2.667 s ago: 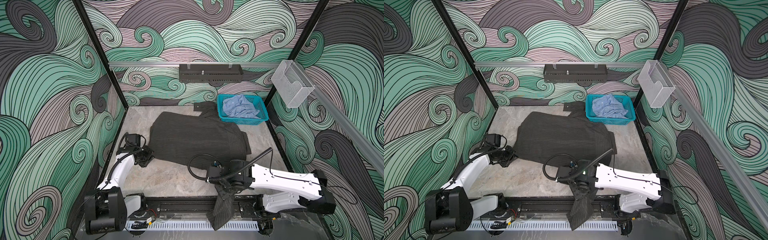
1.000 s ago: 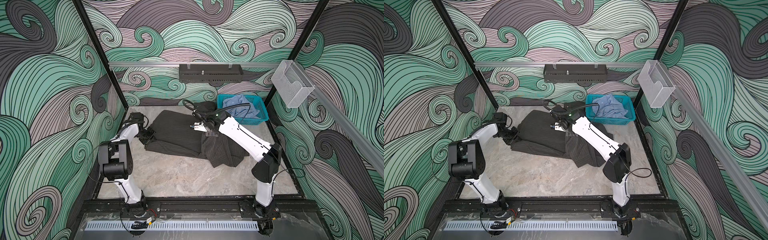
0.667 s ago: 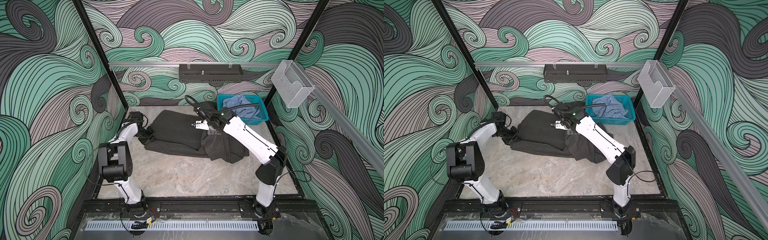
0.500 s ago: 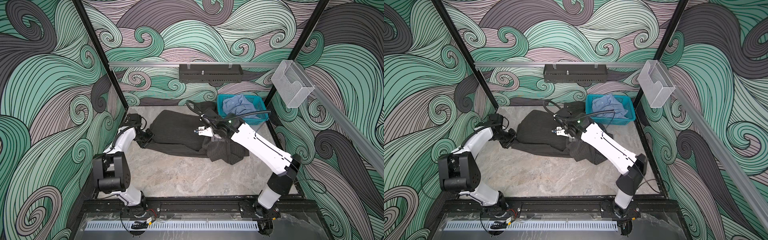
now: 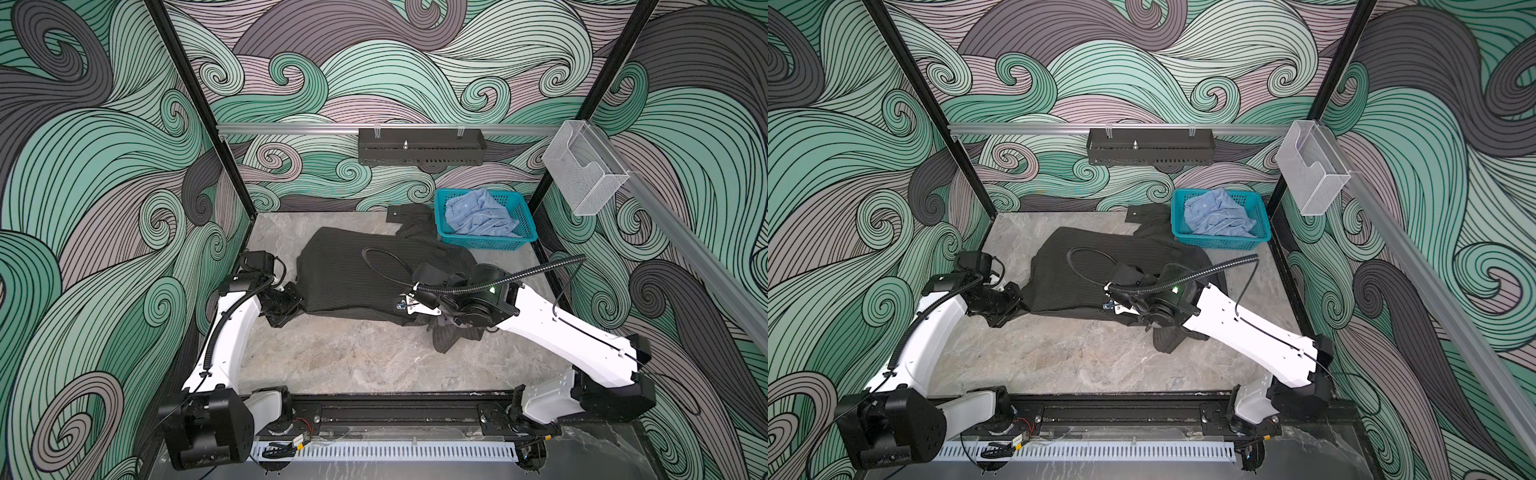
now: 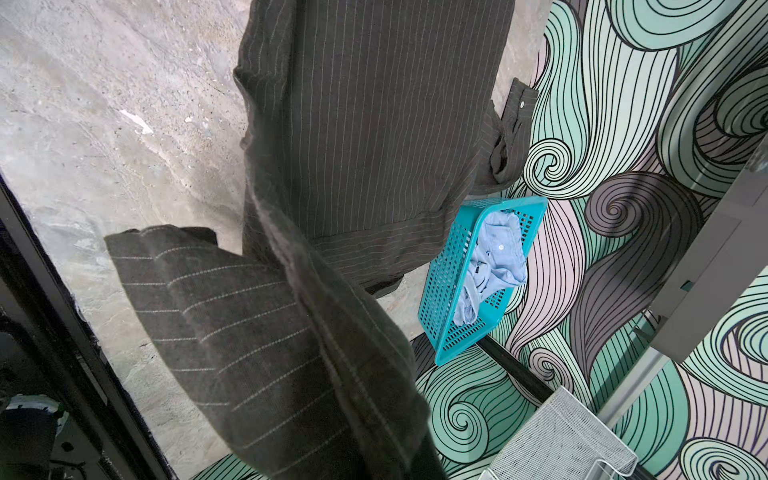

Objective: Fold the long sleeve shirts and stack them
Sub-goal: 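Lift the hem with the right gripper and fold it over toward the basket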

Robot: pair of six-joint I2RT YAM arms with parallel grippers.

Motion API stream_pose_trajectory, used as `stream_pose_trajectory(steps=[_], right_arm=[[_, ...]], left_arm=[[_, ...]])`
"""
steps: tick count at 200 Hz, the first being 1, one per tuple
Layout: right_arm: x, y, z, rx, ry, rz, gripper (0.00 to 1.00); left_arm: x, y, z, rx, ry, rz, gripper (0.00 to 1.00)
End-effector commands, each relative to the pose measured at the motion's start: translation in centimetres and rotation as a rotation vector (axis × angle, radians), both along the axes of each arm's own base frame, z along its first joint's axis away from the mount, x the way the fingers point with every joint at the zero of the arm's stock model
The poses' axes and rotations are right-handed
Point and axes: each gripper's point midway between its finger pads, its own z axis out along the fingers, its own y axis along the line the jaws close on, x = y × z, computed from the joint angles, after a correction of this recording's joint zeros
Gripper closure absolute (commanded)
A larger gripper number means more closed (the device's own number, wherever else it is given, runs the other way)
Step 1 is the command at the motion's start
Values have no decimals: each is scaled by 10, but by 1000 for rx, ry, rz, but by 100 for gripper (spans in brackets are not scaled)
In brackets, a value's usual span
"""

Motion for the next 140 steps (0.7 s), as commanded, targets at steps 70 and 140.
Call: stream_pose_trajectory(steps=[70, 140], right_arm=[[98, 3, -15, -61, 49, -8, 100], [164, 5, -53, -54, 158, -27, 100]], left_arm=[[90, 7, -50, -54, 146, -1, 100], [125, 22, -79, 11, 223, -15, 99]])
